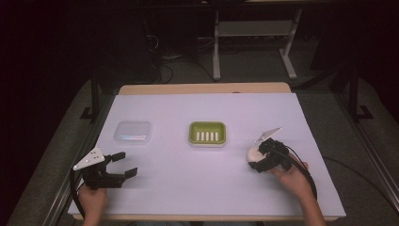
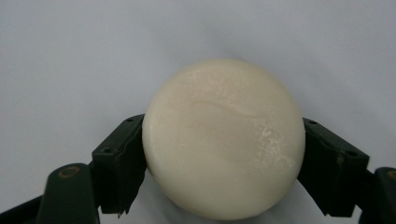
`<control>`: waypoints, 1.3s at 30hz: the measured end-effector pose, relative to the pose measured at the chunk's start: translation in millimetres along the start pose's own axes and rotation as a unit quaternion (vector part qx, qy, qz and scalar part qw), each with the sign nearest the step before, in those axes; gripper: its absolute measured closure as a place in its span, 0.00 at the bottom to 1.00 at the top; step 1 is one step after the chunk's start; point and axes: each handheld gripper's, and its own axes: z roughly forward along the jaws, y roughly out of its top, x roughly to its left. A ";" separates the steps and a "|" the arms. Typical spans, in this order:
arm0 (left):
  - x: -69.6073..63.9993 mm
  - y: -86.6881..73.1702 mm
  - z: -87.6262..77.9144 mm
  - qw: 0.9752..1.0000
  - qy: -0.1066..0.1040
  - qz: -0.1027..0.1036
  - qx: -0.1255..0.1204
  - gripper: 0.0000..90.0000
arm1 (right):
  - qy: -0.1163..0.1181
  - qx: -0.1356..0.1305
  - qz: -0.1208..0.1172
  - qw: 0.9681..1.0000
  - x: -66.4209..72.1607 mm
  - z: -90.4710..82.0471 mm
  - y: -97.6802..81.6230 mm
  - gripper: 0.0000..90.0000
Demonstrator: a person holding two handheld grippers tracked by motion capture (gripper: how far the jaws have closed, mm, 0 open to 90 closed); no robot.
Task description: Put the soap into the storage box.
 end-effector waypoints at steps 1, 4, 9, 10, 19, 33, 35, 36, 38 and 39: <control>0.1 -0.2 0.2 1.000 0.000 -0.002 -0.001 0.16 | -0.003 0.001 -0.002 1.000 0.9 0.0 0.2 0.25; 0.5 -0.3 0.3 1.000 -0.001 0.000 0.001 0.16 | -0.003 0.000 -0.005 1.000 1.9 0.0 -0.1 0.25; -0.4 -0.3 1.5 1.000 -0.002 -0.002 0.001 0.16 | -0.001 0.003 -0.008 1.000 3.0 -0.6 0.6 0.25; -0.5 -0.3 1.4 1.000 -0.001 -0.002 0.000 0.16 | 0.001 0.003 -0.008 1.000 3.0 -0.6 0.6 0.25; 0.3 -0.5 0.9 1.000 -0.001 -0.001 0.000 0.16 | 0.017 -0.005 -0.007 1.000 2.0 -1.8 1.6 0.26; 0.3 -0.8 0.4 1.000 0.002 -0.003 0.000 0.16 | 0.032 -0.021 -0.014 0.999 7.0 -15.7 8.7 0.26; -0.2 -0.9 0.4 1.000 0.004 -0.003 -0.001 0.16 | 0.038 -0.021 -0.017 0.999 7.9 -18.6 10.5 0.26; -0.3 -1.0 0.4 1.000 0.004 -0.004 -0.001 0.16 | 0.038 -0.021 -0.017 0.999 7.9 -18.6 10.5 0.26; -0.6 -1.4 0.3 1.000 0.005 -0.005 0.001 0.16 | 0.042 -0.018 -0.019 0.999 6.4 -18.8 11.0 0.26; -0.6 -1.4 0.2 1.000 0.005 -0.005 0.001 0.16 | 0.041 -0.017 -0.019 0.999 5.8 -19.0 11.1 0.26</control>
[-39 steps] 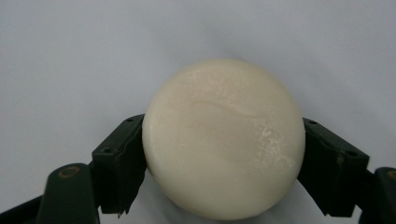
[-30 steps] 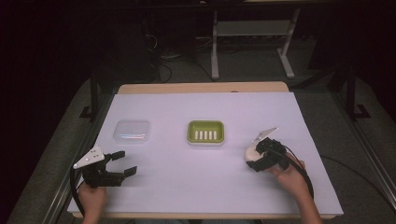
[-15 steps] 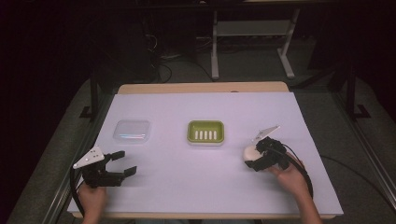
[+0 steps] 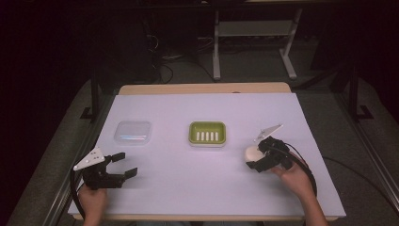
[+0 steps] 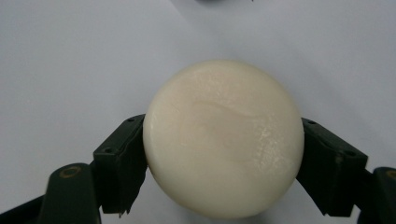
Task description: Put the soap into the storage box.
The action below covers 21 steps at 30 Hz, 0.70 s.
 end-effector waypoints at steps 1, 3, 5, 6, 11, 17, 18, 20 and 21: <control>0.1 -0.1 0.1 1.000 0.000 -0.001 -0.001 0.16 | 0.000 0.000 0.000 1.000 -1.1 -0.5 0.1 0.26; 0.7 0.1 -0.4 1.000 0.000 0.001 0.000 0.16 | 0.008 -0.003 0.001 1.000 -3.5 -2.2 0.6 0.26; 0.8 0.1 -0.9 1.000 0.001 0.000 -0.001 0.16 | 0.008 -0.004 0.004 1.000 -3.9 -3.9 1.9 0.26; 0.7 0.0 -1.6 1.000 0.001 -0.001 -0.003 0.16 | 0.011 -0.003 0.002 1.000 -4.5 -4.8 3.1 0.26; 0.4 0.0 -2.5 1.000 0.003 0.001 -0.002 0.16 | 0.012 -0.006 -0.004 1.000 -4.4 -9.5 8.4 0.26; 0.7 0.2 -3.1 1.000 0.003 0.000 -0.003 0.16 | 0.017 -0.006 -0.008 1.000 -4.6 -14.0 14.5 0.26; 0.7 0.2 -3.1 1.000 0.003 0.000 -0.003 0.16 | 0.017 -0.006 -0.008 1.000 -4.6 -14.0 14.5 0.26; 0.7 0.5 -3.8 1.000 0.003 0.002 -0.004 0.16 | 0.020 -0.007 -0.011 1.000 -5.3 -15.0 17.1 0.26; 0.8 0.5 -4.0 1.000 0.003 0.002 -0.004 0.16 | 0.022 -0.006 -0.010 1.000 -5.6 -15.8 18.0 0.26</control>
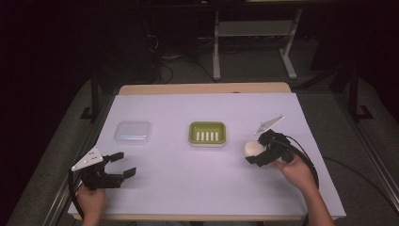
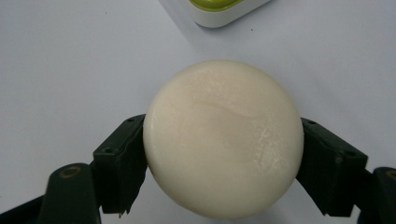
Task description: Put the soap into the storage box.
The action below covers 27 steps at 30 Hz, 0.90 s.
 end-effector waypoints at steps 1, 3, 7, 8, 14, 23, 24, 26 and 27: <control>0.1 0.0 -0.2 1.000 0.000 0.000 0.000 0.16 | 0.000 -0.002 0.001 1.000 -0.2 -0.5 0.7 0.26; 0.3 -0.1 -0.3 1.000 0.000 0.001 0.000 0.16 | 0.003 -0.005 0.001 1.000 -1.1 -1.1 2.2 0.26; 0.1 0.0 -0.6 1.000 0.000 0.001 0.000 0.16 | 0.003 -0.004 -0.002 1.000 -1.3 -3.0 7.1 0.26; -0.1 0.0 -0.7 1.000 0.000 0.000 -0.001 0.16 | 0.003 -0.004 -0.002 1.000 -1.3 -3.0 7.1 0.26; -0.9 0.4 -0.8 1.000 0.000 0.000 -0.001 0.16 | 0.004 -0.002 -0.012 1.000 -0.8 -7.7 17.4 0.26; -1.6 0.6 -3.1 1.000 0.000 -0.001 -0.007 0.16 | 0.010 0.000 -0.019 1.000 2.5 -4.3 26.6 0.26; -1.6 0.6 -3.0 1.000 -0.001 -0.001 -0.007 0.16 | 0.009 -0.001 -0.025 1.000 2.0 -3.8 27.5 0.25; -1.3 0.6 -3.1 1.000 0.000 0.001 -0.007 0.16 | 0.012 -0.004 -0.023 1.000 2.3 -4.0 29.2 0.26; -1.3 0.6 -3.1 1.000 0.000 0.001 -0.007 0.16 | 0.012 -0.004 -0.023 1.000 2.3 -4.0 29.2 0.26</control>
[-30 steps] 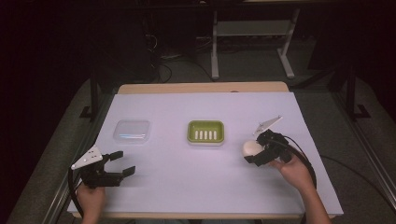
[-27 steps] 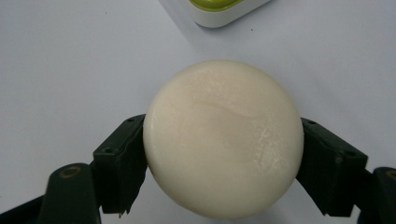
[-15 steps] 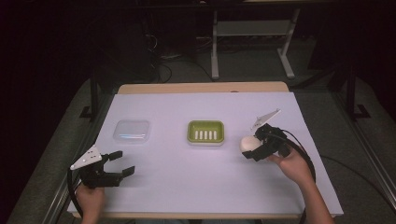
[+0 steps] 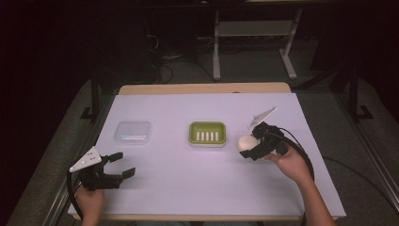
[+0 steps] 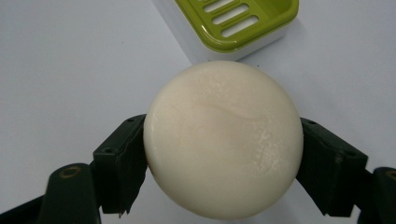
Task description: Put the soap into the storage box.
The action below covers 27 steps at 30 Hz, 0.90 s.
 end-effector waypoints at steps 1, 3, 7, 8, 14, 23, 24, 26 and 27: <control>0.2 0.1 -0.1 1.000 0.000 0.000 0.001 0.16 | 0.003 0.000 0.003 1.000 0.1 -0.3 1.4 0.26; 0.4 0.2 -0.4 1.000 0.000 0.001 0.000 0.16 | 0.002 0.002 -0.002 1.000 -0.2 0.1 5.0 0.26; -0.4 0.2 -0.7 1.000 -0.001 -0.004 -0.001 0.16 | 0.004 0.000 -0.007 1.000 0.0 0.6 9.4 0.26; -0.5 0.2 -0.9 1.000 0.001 -0.004 0.000 0.16 | 0.004 -0.002 -0.011 1.000 -0.4 1.1 10.3 0.26; -0.5 0.4 -1.1 1.000 0.000 -0.003 -0.001 0.16 | 0.007 -0.005 -0.016 1.000 -0.1 2.4 17.5 0.26; -0.1 0.4 -1.4 1.000 0.000 -0.002 -0.001 0.16 | 0.012 -0.009 -0.016 1.000 -1.2 1.7 27.0 0.26; 0.0 0.4 -1.4 1.000 0.000 -0.002 -0.001 0.16 | 0.014 -0.010 -0.020 1.000 -2.0 1.8 28.2 0.26; -0.2 0.4 -1.3 1.000 0.000 -0.002 -0.001 0.16 | 0.015 -0.011 -0.021 1.000 -2.2 2.4 30.7 0.26; -0.3 0.4 -1.3 1.000 0.000 -0.002 -0.002 0.16 | 0.015 -0.010 -0.019 1.000 -1.7 2.3 32.1 0.26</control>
